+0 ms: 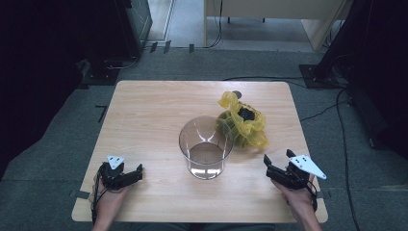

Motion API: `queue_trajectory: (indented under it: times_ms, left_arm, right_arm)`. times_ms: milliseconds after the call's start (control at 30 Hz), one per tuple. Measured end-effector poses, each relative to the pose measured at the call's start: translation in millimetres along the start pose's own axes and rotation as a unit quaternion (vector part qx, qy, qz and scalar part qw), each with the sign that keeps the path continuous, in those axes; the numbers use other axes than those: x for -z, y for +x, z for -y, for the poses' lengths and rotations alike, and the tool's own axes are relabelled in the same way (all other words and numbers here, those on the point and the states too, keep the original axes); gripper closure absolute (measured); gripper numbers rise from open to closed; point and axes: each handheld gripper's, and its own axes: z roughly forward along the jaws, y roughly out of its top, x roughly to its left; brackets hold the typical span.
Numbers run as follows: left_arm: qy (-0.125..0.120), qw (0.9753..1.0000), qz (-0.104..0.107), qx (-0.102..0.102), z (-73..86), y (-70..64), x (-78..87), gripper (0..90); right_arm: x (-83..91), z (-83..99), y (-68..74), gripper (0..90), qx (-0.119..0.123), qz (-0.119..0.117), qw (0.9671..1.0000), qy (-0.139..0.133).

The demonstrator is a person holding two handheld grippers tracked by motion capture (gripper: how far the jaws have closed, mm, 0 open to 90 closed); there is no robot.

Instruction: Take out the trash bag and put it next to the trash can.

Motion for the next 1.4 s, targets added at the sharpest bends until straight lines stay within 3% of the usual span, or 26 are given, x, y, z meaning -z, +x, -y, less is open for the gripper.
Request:
queue_trajectory:
  times_ms: [367, 800, 900, 1067, 1400]
  left_arm:
    - [0.000, 1.0000, 0.000, 0.000, 0.0, 0.0, 0.0, 10.3]
    - [0.000, 1.0000, 0.000, 0.000, 0.0, 0.0, 0.0, 10.3]
    - [0.000, 1.0000, 0.000, 0.000, 0.0, 0.1, 0.0, 10.3]
    - [0.000, 1.0000, 0.000, 0.000, 0.0, 0.0, 0.0, 10.3]
    - [0.000, 1.0000, 0.000, 0.000, 0.1, 0.0, 0.0, 10.3]
  right_arm:
    - [5.0, 12.3, -22.0, 13.7, -0.001, 0.031, 0.9992, 0.026]
    - [7.5, 27.8, -42.6, 13.7, -0.011, 0.046, 0.9967, 0.066]
    - [5.0, 34.2, -48.1, 13.7, -0.011, 0.063, 0.9939, 0.091]
    - [-0.9, 43.0, -51.7, 13.7, -0.015, 0.068, 0.9891, 0.129]
    - [-7.0, 47.1, -52.4, 13.6, -0.023, 0.067, 0.9845, 0.160]
